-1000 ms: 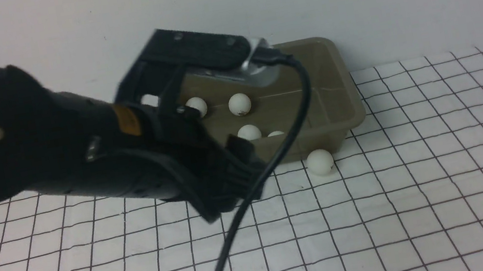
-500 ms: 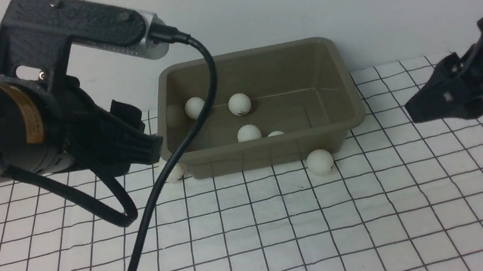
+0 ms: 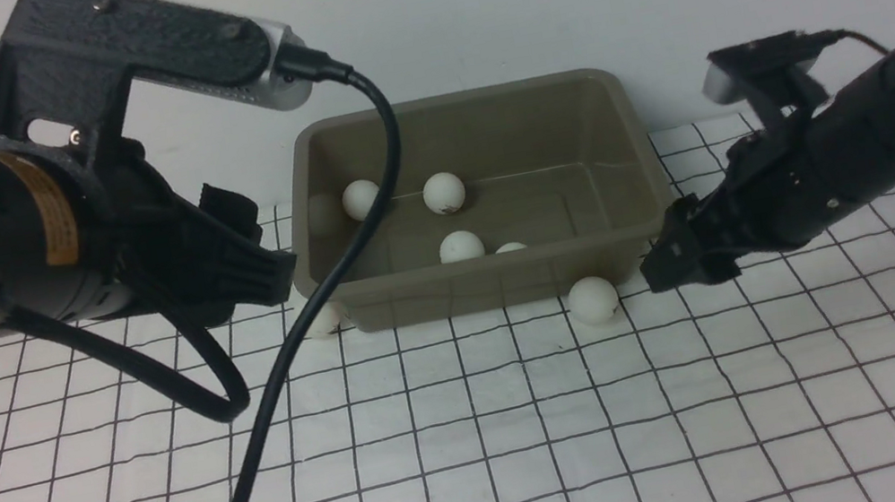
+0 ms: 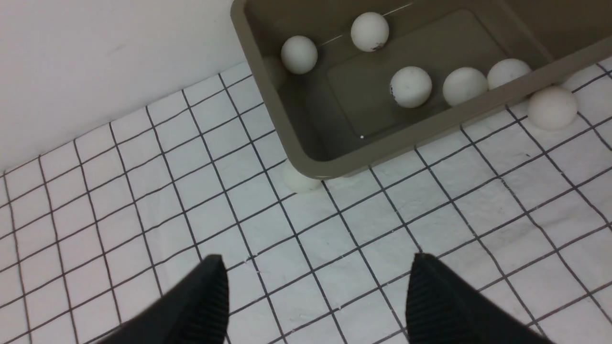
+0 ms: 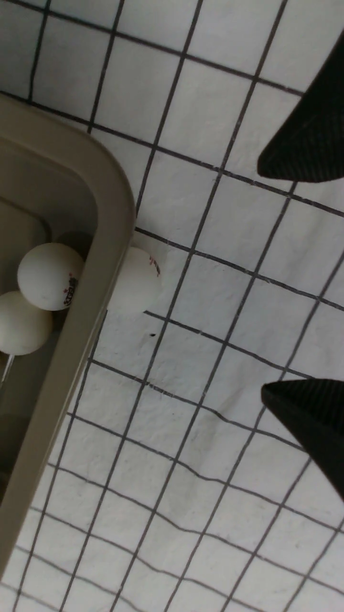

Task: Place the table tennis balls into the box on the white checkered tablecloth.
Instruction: 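Reach for and grasp a ping pong ball on the table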

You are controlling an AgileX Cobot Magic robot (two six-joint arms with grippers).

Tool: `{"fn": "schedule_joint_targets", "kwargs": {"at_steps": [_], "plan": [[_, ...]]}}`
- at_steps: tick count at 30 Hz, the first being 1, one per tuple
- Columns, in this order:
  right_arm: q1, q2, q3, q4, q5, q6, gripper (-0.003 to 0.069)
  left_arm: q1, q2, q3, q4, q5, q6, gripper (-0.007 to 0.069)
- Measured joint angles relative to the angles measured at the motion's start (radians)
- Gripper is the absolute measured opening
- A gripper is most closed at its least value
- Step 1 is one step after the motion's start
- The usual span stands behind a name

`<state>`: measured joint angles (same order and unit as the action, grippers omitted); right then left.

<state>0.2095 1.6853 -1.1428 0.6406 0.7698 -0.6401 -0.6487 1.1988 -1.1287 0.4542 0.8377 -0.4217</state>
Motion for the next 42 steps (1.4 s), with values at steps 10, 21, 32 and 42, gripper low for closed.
{"fn": "schedule_joint_targets", "kwargs": {"at_steps": [10, 21, 32, 42], "plan": [[0.144, 0.125, 0.0, 0.018, -0.255, 0.014, 0.0545, 0.0, 0.0, 0.0, 0.032, 0.052, 0.0, 0.0447], [0.194, 0.228, 0.0, 0.028, -0.418, 0.086, 0.0546, 0.0, 0.0, 0.0, 0.034, 0.081, 0.0, 0.0447], [0.213, 0.302, 0.0, 0.058, -0.525, 0.09, 0.0546, 0.0, 0.0, 0.0, 0.036, 0.097, 0.0, 0.0447], [0.213, 0.303, 0.0, 0.119, -0.543, 0.091, 0.0546, 0.0, 0.0, 0.0, 0.036, 0.097, 0.0, 0.0447]]}}
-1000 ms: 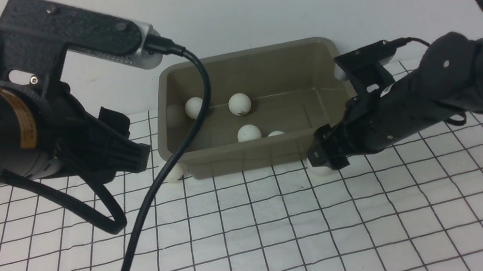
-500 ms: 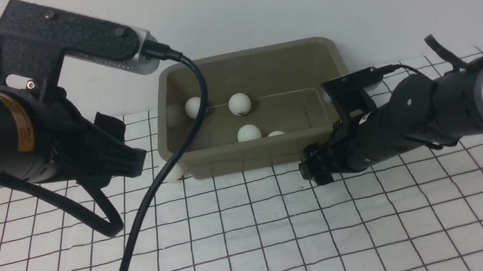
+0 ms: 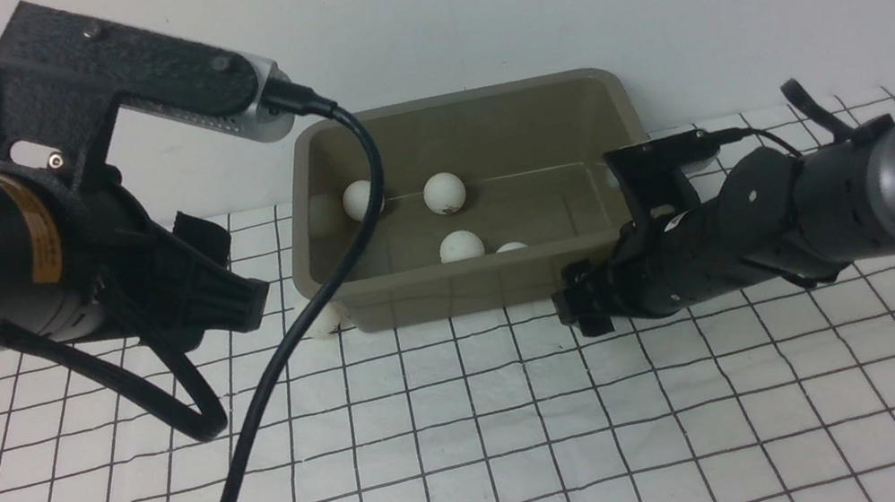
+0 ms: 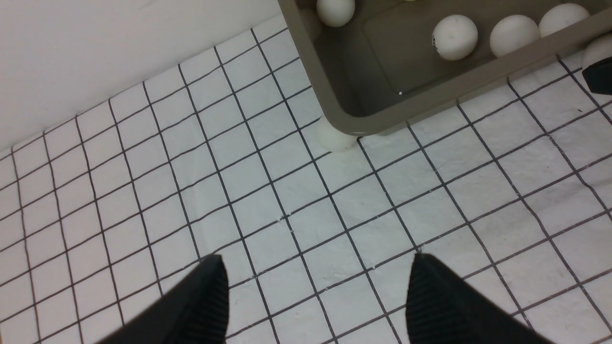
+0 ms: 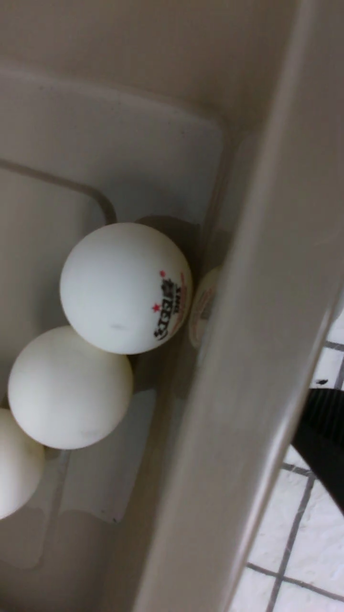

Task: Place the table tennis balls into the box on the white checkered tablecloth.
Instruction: 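Reach for and grasp a ping pong ball on the table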

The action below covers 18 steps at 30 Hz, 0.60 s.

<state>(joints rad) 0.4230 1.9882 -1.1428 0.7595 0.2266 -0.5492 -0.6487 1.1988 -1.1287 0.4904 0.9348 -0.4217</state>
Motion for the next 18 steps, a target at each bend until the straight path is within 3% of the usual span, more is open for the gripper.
{"fn": "schedule_joint_targets", "kwargs": {"at_steps": [10, 18], "plan": [[0.0, 0.0, 0.0, 0.048, -0.014, 0.002, 0.0523, 0.0, 0.0, 0.0, 0.0, 0.007, 0.0, 0.0447], [0.0, 0.007, 0.0, 0.074, -0.018, 0.003, 0.0357, 0.0, 0.0, 0.0, 0.0, 0.011, 0.0, 0.0447]]}}
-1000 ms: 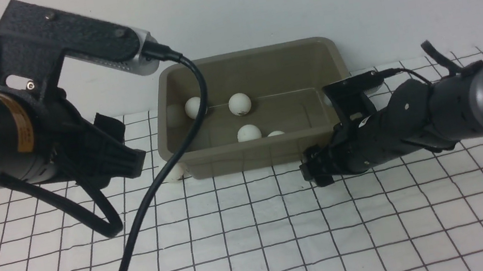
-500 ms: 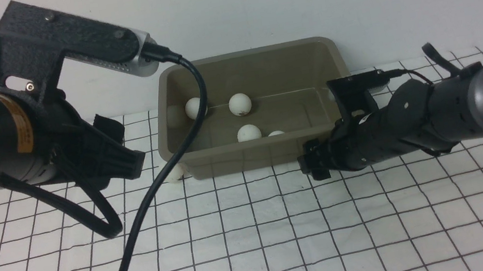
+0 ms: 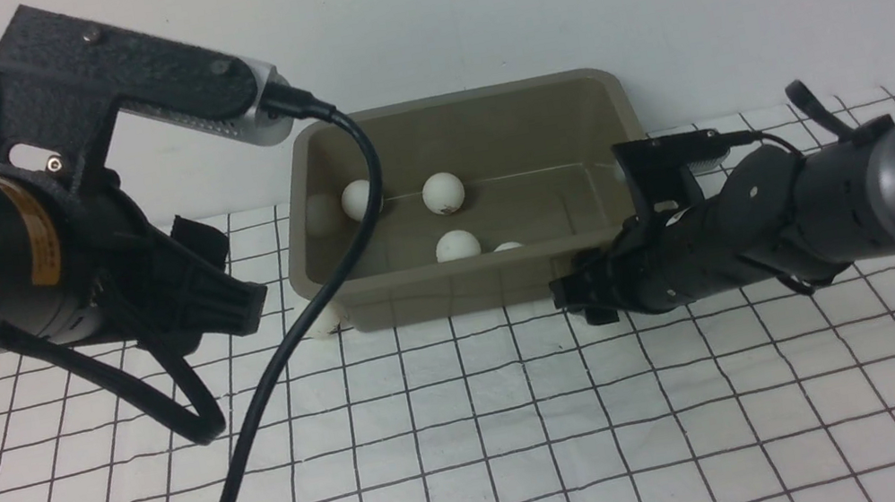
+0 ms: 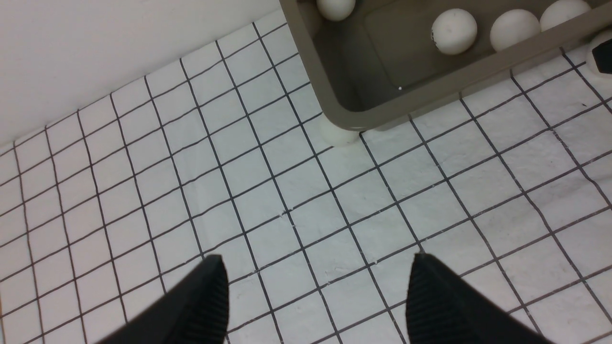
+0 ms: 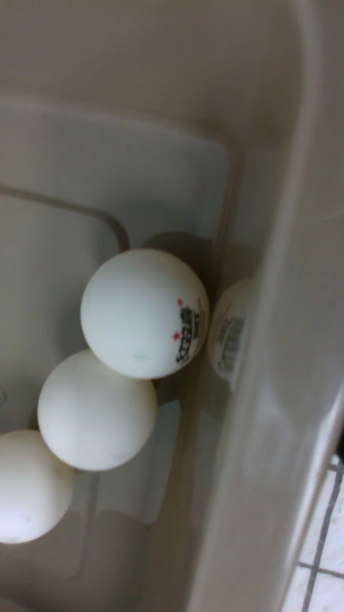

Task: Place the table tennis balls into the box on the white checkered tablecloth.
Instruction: 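Reach for and grasp a ping pong ball on the table, then release the ping pong ball into the bin and lift the gripper away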

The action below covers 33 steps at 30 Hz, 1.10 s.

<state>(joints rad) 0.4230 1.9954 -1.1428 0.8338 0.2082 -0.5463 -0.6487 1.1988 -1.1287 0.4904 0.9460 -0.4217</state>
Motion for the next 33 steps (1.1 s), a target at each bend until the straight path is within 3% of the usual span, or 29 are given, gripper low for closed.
{"fn": "schedule_joint_targets", "kwargs": {"at_steps": [20, 33], "plan": [[0.0, 0.004, -0.007, 0.007, 0.014, -0.062, 0.0337, 0.0, 0.0, 0.0, 0.021, 0.014, 0.0, 0.0447], [0.0, -0.096, -0.004, -0.057, 0.101, -0.072, 0.0337, 0.0, 0.0, 0.0, 0.025, 0.014, 0.0, 0.0447]]}}
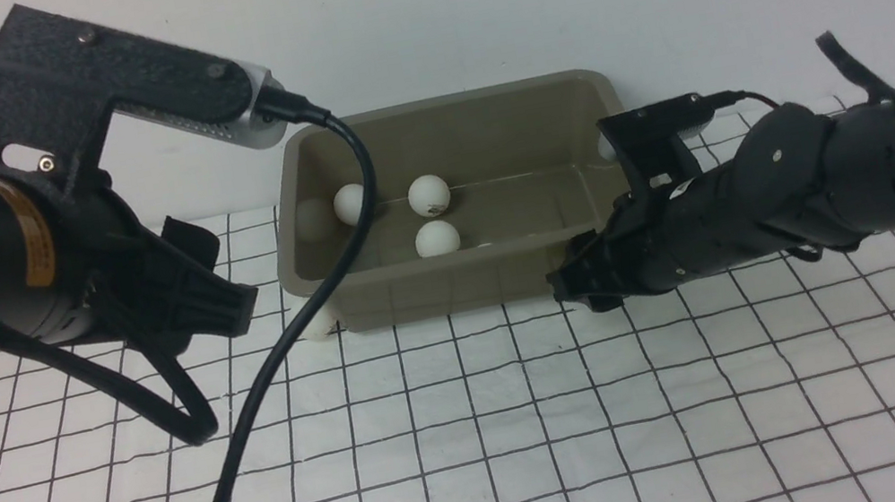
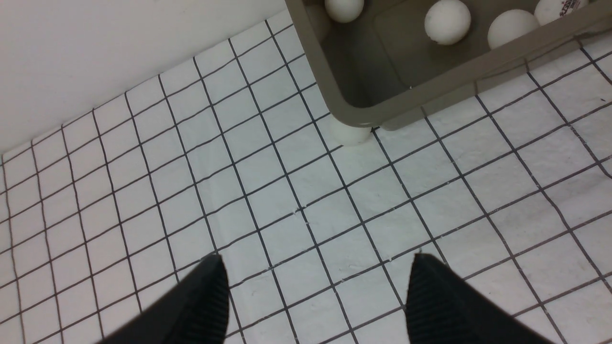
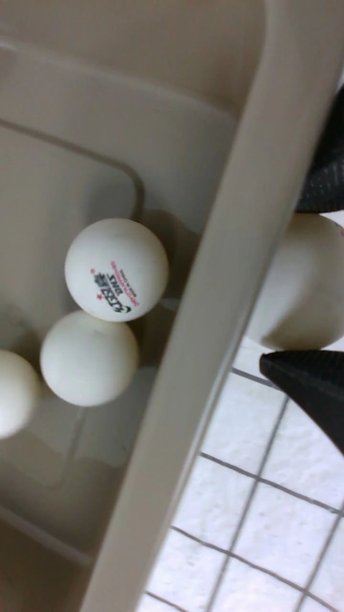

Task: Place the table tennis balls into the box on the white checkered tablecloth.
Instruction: 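Release the ping pong ball into the bin and lift the gripper away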

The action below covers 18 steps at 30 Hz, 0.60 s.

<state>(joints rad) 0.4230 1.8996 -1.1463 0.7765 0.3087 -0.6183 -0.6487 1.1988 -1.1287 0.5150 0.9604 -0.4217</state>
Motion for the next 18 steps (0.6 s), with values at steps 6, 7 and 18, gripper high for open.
{"fn": "schedule_joint_targets", "kwargs": {"at_steps": [6, 7, 18], "plan": [[-0.001, 0.0, 0.0, -0.018, 0.024, 0.003, 0.0337, 0.0, 0.0, 0.0, 0.002, 0.0, 0.0, 0.0447], [-0.002, 0.0, 0.0, -0.022, 0.027, 0.004, 0.0337, 0.0, 0.0, 0.0, 0.002, 0.0, 0.0, 0.0447], [-0.035, -0.022, 0.0, -0.173, 0.163, 0.084, 0.0337, 0.0, 0.0, 0.0, 0.012, 0.0, 0.0, 0.0447]]}}
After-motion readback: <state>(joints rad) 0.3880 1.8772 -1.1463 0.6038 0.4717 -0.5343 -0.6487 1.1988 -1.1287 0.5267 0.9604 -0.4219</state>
